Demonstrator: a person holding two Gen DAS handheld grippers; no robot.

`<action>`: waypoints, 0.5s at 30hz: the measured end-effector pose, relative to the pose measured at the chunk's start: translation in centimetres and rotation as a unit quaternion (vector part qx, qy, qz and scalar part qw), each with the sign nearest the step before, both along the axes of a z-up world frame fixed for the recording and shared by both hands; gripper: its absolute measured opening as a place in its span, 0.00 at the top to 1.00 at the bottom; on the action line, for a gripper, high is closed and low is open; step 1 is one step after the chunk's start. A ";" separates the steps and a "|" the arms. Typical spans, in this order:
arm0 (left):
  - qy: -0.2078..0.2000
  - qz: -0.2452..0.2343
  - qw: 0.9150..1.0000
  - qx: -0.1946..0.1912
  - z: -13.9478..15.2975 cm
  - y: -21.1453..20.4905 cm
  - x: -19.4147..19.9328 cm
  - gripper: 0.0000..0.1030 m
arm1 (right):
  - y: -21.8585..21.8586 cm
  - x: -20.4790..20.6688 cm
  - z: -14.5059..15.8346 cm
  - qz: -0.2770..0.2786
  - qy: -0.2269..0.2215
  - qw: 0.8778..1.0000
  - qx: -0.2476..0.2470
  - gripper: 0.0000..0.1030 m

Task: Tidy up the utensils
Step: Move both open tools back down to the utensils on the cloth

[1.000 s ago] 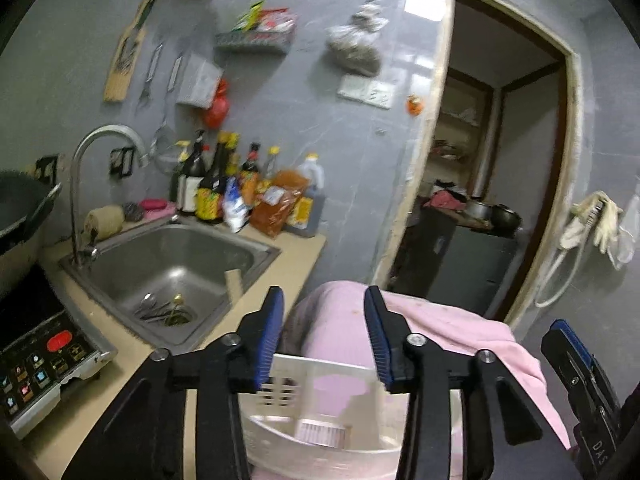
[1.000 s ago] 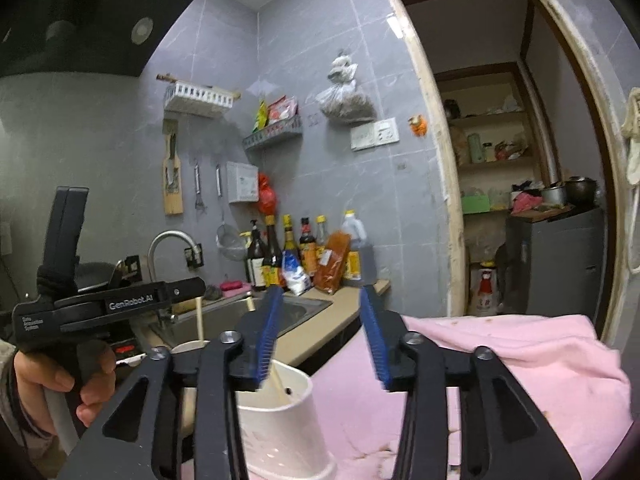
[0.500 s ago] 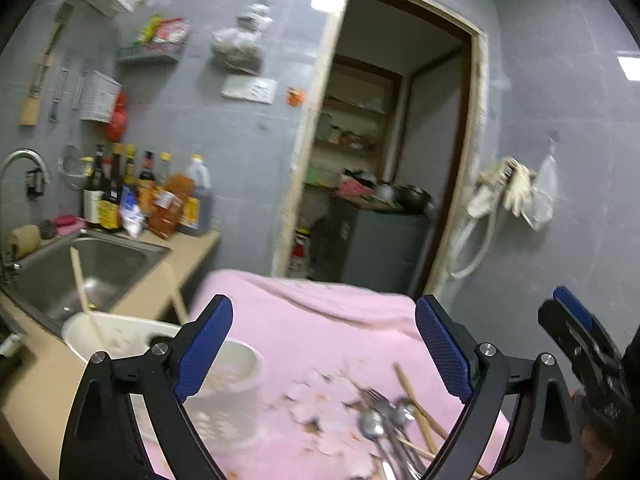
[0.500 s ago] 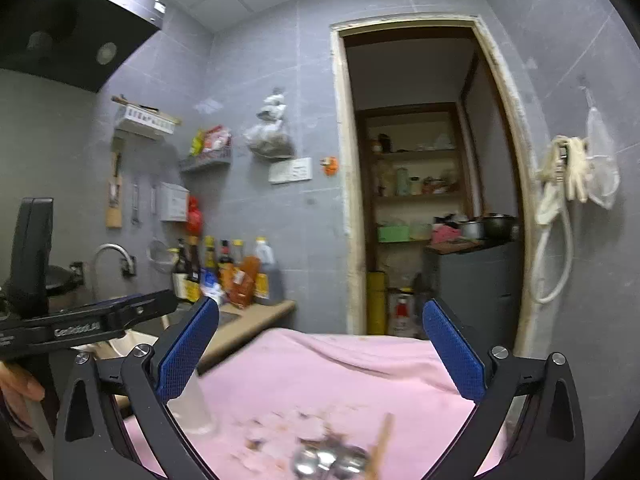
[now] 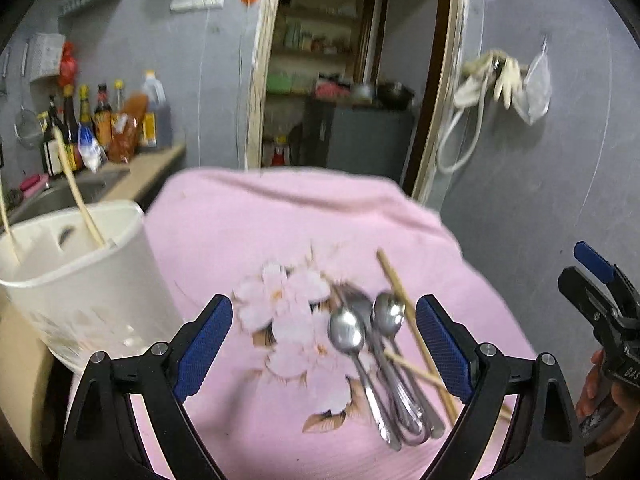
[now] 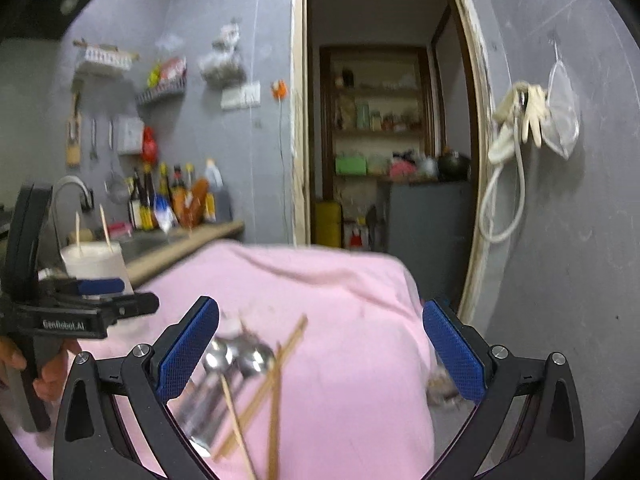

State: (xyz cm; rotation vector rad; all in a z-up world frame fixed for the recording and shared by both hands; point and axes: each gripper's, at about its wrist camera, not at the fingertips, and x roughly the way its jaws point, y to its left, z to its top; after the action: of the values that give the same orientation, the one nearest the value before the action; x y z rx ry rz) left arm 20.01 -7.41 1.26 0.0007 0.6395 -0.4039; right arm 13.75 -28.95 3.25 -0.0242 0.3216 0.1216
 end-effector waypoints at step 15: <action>0.112 -0.046 0.991 0.049 -5.7 -1.8 4.3 0.42 | 1.5 4.2 -5.7 0.064 0.190 0.979 -0.027 0.57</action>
State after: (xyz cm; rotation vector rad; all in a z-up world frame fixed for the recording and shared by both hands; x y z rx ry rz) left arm 24.30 -9.25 -4.44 0.0785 0.8823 -0.4647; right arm 17.91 -27.49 -2.43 -0.0768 0.7053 0.2456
